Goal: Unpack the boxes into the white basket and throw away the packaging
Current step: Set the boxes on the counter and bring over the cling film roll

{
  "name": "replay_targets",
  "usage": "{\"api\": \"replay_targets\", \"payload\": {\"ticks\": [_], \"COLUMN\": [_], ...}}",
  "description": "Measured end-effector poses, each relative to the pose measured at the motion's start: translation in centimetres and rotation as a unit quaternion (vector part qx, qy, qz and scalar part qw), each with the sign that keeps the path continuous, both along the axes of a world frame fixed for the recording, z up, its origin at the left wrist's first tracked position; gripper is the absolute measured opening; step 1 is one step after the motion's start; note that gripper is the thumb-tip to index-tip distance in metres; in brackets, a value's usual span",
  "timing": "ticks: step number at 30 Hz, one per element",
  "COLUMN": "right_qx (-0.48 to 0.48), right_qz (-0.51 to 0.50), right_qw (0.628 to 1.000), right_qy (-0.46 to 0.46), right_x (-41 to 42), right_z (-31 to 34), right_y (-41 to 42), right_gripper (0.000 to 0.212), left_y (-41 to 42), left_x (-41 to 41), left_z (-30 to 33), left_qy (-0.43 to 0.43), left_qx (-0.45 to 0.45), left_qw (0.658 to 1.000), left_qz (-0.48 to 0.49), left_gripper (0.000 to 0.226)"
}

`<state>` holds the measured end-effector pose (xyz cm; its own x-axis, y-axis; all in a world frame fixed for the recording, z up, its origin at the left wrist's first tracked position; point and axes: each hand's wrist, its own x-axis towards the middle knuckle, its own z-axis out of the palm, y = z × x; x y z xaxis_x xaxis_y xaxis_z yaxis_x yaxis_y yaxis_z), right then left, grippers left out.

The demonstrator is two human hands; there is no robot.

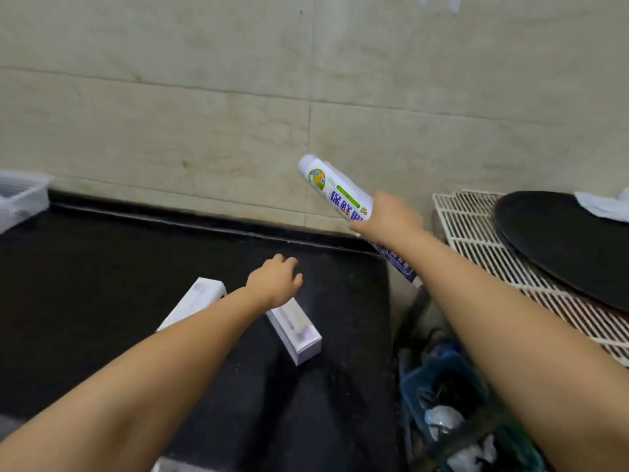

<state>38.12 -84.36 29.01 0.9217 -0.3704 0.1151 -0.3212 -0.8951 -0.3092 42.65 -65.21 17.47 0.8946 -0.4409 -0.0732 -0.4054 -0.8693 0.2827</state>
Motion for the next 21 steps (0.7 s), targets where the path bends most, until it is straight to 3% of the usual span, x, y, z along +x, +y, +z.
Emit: {"api": "replay_targets", "payload": {"ticks": [5, 9, 13, 21], "right_qx": [0.012, 0.001, -0.007, -0.006], "right_qz": [0.003, 0.001, 0.005, 0.047], "right_qw": [0.998, 0.994, 0.993, 0.992], "right_qy": [0.063, 0.107, 0.12, 0.121], "right_x": [0.4, -0.6, -1.8, -2.0], "right_z": [-6.9, -11.8, -14.9, -16.7], "right_y": [1.1, -0.4, -2.1, -2.4], "right_gripper": [0.058, 0.062, 0.062, 0.061], "left_y": [-1.3, -3.7, -5.3, -4.4], "left_x": [-1.4, -2.1, -3.1, -4.1], "left_z": [-5.6, -8.7, -10.7, -9.9], "left_qy": [0.143, 0.194, 0.172, 0.145], "left_qx": [-0.021, -0.043, -0.047, -0.109], "left_qw": [0.982, 0.956, 0.949, 0.933], "left_qz": [0.125, 0.217, 0.26, 0.312], "left_gripper": [0.068, 0.083, 0.094, 0.083]}}
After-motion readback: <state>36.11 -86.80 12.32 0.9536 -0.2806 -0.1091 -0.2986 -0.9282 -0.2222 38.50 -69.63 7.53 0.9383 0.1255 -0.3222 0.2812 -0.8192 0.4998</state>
